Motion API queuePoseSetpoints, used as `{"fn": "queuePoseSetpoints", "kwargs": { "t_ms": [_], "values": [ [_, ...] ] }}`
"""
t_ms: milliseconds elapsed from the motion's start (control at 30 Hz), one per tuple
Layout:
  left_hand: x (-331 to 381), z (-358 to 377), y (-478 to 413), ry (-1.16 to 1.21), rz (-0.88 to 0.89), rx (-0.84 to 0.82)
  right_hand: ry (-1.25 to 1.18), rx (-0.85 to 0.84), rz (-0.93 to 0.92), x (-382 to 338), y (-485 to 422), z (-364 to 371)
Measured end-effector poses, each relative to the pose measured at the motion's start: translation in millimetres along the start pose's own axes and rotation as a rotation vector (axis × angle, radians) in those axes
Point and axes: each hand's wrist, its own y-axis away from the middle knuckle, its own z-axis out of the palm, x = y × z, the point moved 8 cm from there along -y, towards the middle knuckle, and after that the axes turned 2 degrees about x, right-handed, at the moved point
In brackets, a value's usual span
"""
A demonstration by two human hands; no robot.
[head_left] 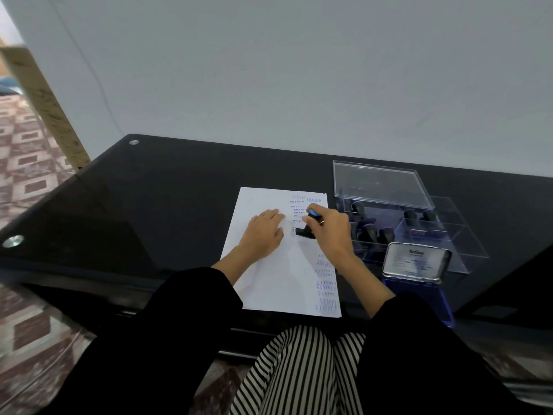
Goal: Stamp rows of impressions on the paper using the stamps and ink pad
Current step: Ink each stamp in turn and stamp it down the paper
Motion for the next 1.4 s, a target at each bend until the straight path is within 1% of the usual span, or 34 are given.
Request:
{"fn": "queuePoseSetpoints", "kwargs": {
  "t_ms": [67,167,500,667,733,867,1000,1133,1300,1400],
  "values": [
    [0,-6,0,0.030,0.001,0.012,-0.066,0.066,0.016,1,-1,-13],
    [1,-10,2,0.069,0.002,0.013,-0.104,0.110,0.034,1,-3,-28],
    [31,-27,5,0.104,0.024,0.024,-0.144,0.140,0.100,10,5,-56],
    [64,-40,1,0.112,0.087,0.049,-0.148,0.176,0.086,12,2,-86],
    [78,-42,-3,0.117,0.118,0.056,-0.103,0.178,0.085,15,-4,-100],
    [110,-45,-21,0.125,0.193,0.062,0.124,0.172,0.139,29,-27,-132],
    [137,-39,-46,0.126,0.254,0.045,0.268,0.149,0.195,51,-52,-148],
    [154,-19,-72,0.096,0.291,0.012,0.371,0.082,0.223,75,-72,-144],
    [163,12,-93,-0.006,0.326,-0.024,0.463,-0.091,0.202,100,-81,-117],
    [161,26,-99,-0.069,0.322,-0.047,0.543,-0.122,0.174,107,-84,-105]
  ]
}}
